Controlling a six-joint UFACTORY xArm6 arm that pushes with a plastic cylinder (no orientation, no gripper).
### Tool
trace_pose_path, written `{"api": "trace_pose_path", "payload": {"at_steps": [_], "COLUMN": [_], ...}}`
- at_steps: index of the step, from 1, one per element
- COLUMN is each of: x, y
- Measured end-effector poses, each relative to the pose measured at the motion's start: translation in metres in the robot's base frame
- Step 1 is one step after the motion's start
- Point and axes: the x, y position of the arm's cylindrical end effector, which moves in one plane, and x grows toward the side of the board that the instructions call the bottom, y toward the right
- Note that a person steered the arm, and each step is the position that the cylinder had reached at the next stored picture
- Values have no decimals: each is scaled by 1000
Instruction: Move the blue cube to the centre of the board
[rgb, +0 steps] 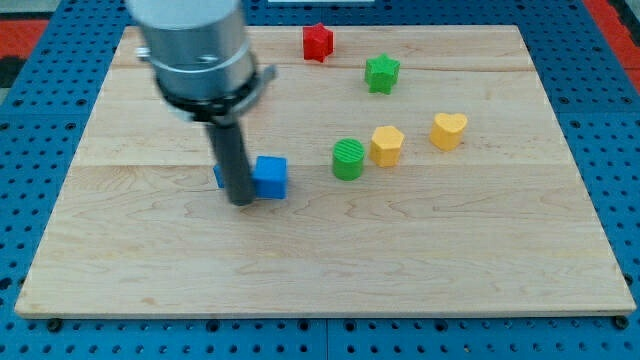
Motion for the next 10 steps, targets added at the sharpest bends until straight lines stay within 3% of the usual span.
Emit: {"api": "trace_pose_path", "payload": {"at_steps": [1, 4, 7, 8, 9, 10], "x": [-7, -39, -56, -38, -31, -57], "y": [58, 90, 181, 173, 110, 61]}}
